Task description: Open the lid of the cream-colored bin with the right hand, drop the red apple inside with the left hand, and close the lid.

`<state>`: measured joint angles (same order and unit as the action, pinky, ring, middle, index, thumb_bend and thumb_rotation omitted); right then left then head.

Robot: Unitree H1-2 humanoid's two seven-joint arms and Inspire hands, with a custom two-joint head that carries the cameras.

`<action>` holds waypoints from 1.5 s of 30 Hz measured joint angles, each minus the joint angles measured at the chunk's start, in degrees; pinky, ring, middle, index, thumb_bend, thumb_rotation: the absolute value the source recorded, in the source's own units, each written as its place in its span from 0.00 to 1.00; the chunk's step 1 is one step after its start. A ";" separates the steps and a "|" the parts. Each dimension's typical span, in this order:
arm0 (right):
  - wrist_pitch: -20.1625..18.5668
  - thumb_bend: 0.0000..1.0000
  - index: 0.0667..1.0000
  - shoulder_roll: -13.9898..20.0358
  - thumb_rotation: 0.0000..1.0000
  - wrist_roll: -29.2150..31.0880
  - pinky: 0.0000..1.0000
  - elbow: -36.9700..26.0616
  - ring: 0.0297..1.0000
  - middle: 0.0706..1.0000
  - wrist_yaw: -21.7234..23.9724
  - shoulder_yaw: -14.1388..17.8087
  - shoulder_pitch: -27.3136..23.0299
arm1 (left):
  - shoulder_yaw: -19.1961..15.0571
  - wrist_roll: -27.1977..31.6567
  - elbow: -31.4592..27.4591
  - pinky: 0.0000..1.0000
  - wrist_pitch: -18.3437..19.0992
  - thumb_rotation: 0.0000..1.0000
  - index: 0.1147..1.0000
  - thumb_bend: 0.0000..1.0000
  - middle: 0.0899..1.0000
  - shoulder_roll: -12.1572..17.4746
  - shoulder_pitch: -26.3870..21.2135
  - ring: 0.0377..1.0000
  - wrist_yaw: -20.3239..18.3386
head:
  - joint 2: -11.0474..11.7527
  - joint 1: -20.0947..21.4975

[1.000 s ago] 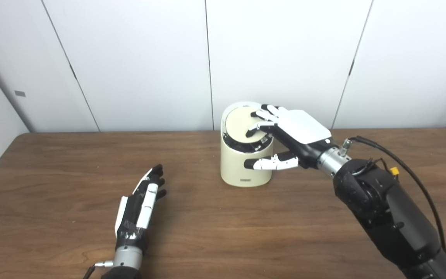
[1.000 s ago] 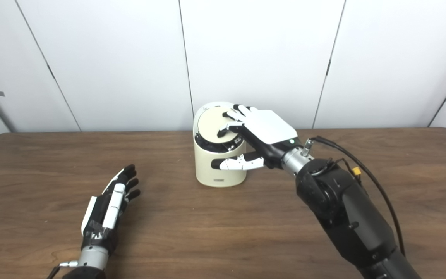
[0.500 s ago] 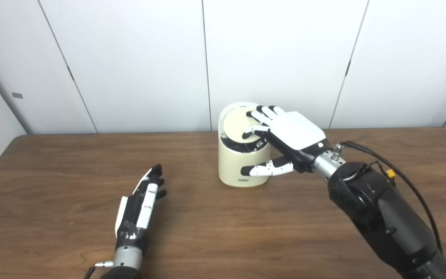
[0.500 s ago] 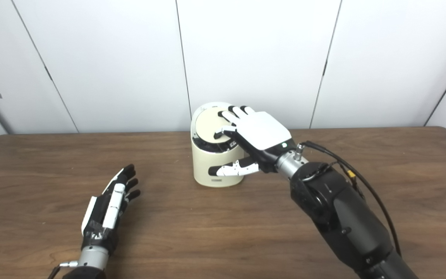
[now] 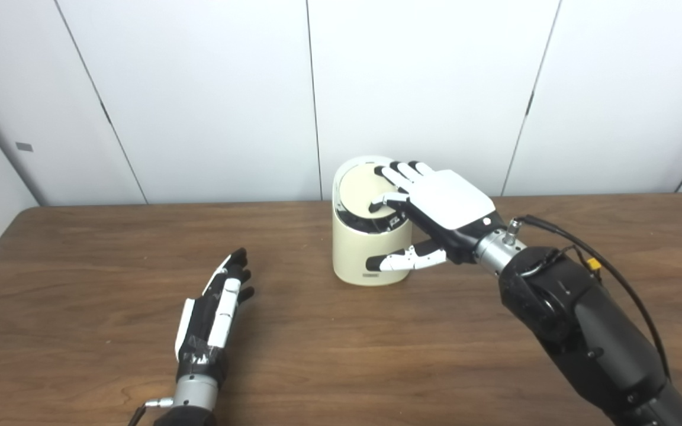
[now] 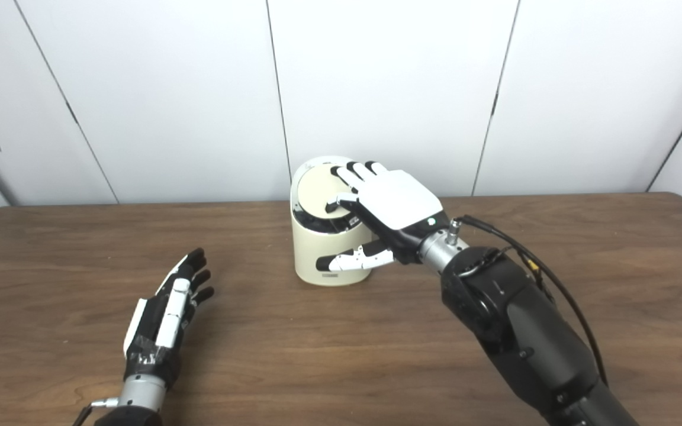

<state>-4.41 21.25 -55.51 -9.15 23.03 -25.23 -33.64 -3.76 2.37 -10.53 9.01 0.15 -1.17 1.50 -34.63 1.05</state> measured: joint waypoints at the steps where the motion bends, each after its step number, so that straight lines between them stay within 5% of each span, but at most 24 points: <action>1: 0.00 0.54 0.72 0.00 0.91 0.27 1.00 -0.14 1.00 0.99 0.25 0.19 0.02 | -0.03 0.02 0.02 0.88 0.00 0.83 0.92 0.57 0.93 0.00 -0.02 0.92 0.00 | 0.17 0.00; 10: -1.00 0.54 0.76 -0.65 0.96 4.86 1.00 -2.18 1.00 0.98 1.04 4.47 2.48 | -0.37 0.52 0.09 0.88 -0.02 0.81 0.91 0.58 0.93 -0.06 -0.21 0.92 0.00 | 0.09 -0.09; 22: -5.36 0.48 0.80 -1.67 0.87 5.60 0.99 -6.91 1.00 0.97 2.48 10.66 4.54 | -0.65 0.67 0.15 0.87 -0.05 0.81 0.91 0.57 0.92 0.08 -0.26 0.91 -0.10 | 0.26 0.09; 33: -7.97 0.50 0.84 -2.52 0.84 10.04 0.91 -8.76 0.99 0.94 -1.04 17.32 15.42 | -2.07 1.63 0.00 0.86 -0.30 0.84 0.89 0.54 0.90 0.87 -0.16 0.89 -0.59 | 0.53 -0.70; 38: -8.16 0.46 0.87 -3.73 0.84 17.66 0.89 -8.00 0.97 0.94 -5.14 22.36 21.99 | -3.18 2.24 -1.98 0.87 -1.08 0.82 0.89 0.55 0.90 3.39 1.29 0.89 -1.04 | 0.53 -1.14; 40: -8.27 0.49 0.88 -4.59 0.96 21.62 0.90 -6.58 0.94 0.93 -6.05 23.98 23.67 | -3.34 2.21 -2.08 0.89 -1.52 0.78 0.90 0.57 0.90 4.55 1.94 0.90 -1.56 | 0.44 -0.97; 45: -8.35 0.53 0.89 -8.43 1.00 31.54 0.83 -3.31 0.89 0.91 -8.99 28.14 26.84 | -3.87 2.65 -2.08 0.91 -3.48 0.78 0.89 0.52 0.91 5.21 4.29 0.91 -2.11 | 0.27 -0.62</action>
<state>-12.76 12.81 -23.98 -12.46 14.04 2.91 -6.80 -7.64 5.02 -12.61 5.53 5.35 3.12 -0.61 -34.36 0.44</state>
